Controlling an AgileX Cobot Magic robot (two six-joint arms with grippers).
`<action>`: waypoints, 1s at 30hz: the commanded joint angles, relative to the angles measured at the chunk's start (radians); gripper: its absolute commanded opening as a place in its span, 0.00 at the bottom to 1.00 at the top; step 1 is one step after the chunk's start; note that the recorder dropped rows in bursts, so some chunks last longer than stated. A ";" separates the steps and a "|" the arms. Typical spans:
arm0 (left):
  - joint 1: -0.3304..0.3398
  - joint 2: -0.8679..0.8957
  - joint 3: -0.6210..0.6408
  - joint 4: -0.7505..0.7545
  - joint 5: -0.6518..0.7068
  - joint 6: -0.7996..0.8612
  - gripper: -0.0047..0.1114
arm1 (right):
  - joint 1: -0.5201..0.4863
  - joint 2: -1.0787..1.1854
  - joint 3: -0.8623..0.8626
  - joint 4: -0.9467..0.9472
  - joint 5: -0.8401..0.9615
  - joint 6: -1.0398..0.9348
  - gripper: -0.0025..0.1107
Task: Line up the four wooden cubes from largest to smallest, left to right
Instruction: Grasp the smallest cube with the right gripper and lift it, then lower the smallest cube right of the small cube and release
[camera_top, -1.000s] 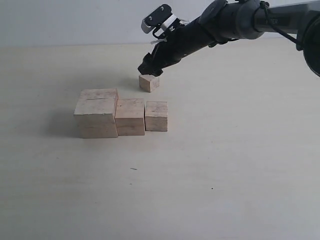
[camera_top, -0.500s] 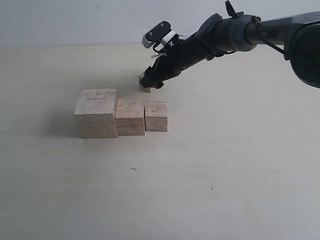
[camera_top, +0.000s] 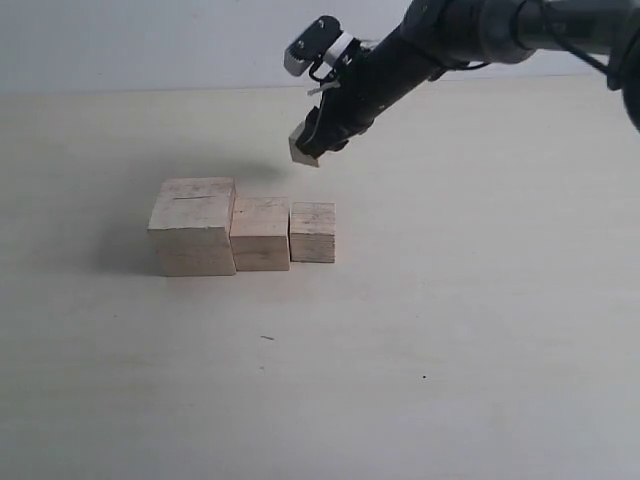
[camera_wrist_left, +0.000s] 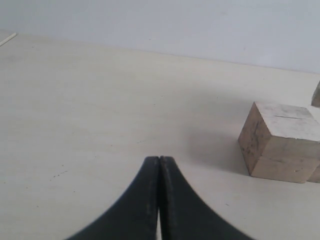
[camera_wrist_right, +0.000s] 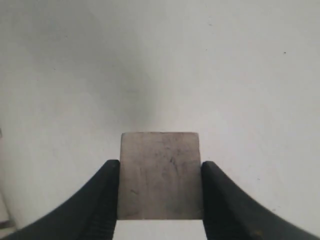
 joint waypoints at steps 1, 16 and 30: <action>-0.006 -0.006 0.003 -0.009 -0.011 0.001 0.04 | -0.002 -0.105 -0.004 -0.200 0.072 0.167 0.02; -0.006 -0.006 0.003 -0.009 -0.011 0.001 0.04 | -0.171 -0.314 0.182 -0.127 0.337 0.293 0.02; -0.006 -0.006 0.003 -0.009 -0.011 0.001 0.04 | -0.171 -0.329 0.456 -0.006 0.237 -0.232 0.02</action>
